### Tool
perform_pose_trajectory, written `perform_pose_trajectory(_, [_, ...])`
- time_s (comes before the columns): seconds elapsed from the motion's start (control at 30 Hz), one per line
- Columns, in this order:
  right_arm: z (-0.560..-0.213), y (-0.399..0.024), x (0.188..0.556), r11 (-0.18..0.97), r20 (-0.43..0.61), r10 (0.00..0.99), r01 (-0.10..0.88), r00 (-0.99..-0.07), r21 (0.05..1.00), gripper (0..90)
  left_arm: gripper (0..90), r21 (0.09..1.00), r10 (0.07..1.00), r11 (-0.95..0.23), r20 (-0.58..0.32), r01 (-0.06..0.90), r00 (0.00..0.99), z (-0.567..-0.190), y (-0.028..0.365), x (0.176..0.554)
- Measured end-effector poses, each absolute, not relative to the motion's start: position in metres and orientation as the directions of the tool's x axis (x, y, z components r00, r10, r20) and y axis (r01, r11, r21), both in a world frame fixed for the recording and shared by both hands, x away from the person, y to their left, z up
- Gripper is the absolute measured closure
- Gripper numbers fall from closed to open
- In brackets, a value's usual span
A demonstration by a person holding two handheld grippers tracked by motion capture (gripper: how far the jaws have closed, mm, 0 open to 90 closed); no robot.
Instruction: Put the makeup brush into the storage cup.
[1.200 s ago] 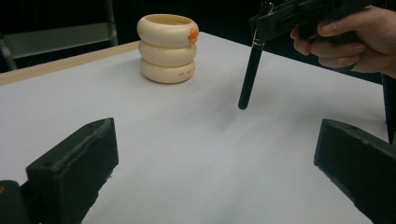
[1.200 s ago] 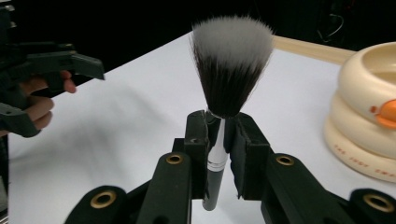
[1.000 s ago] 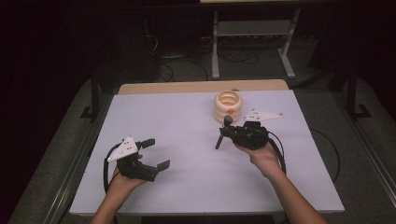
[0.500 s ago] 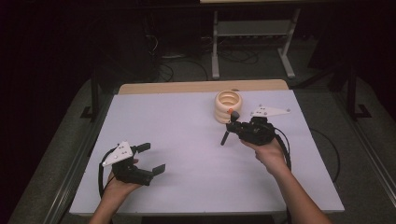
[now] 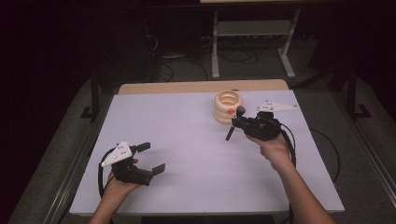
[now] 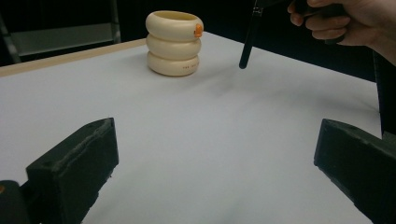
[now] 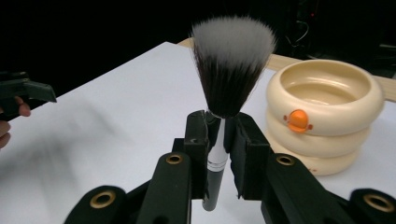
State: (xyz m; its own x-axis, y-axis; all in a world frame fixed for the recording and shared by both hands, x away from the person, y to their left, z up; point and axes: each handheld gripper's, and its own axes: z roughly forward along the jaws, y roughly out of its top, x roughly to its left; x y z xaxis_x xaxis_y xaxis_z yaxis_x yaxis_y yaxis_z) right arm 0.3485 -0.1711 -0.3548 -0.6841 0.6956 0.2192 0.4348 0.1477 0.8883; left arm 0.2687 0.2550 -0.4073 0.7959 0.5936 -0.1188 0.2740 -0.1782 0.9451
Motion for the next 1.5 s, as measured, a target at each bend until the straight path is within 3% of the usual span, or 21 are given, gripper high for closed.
perform_pose_trajectory(1.5, [-0.342,-0.183,0.384,0.073,0.225,0.759,0.424,-0.611,0.903,76.6,0.0,0.951,0.584,-0.158,-0.128,0.267,0.801,-0.409,0.252,0.268])
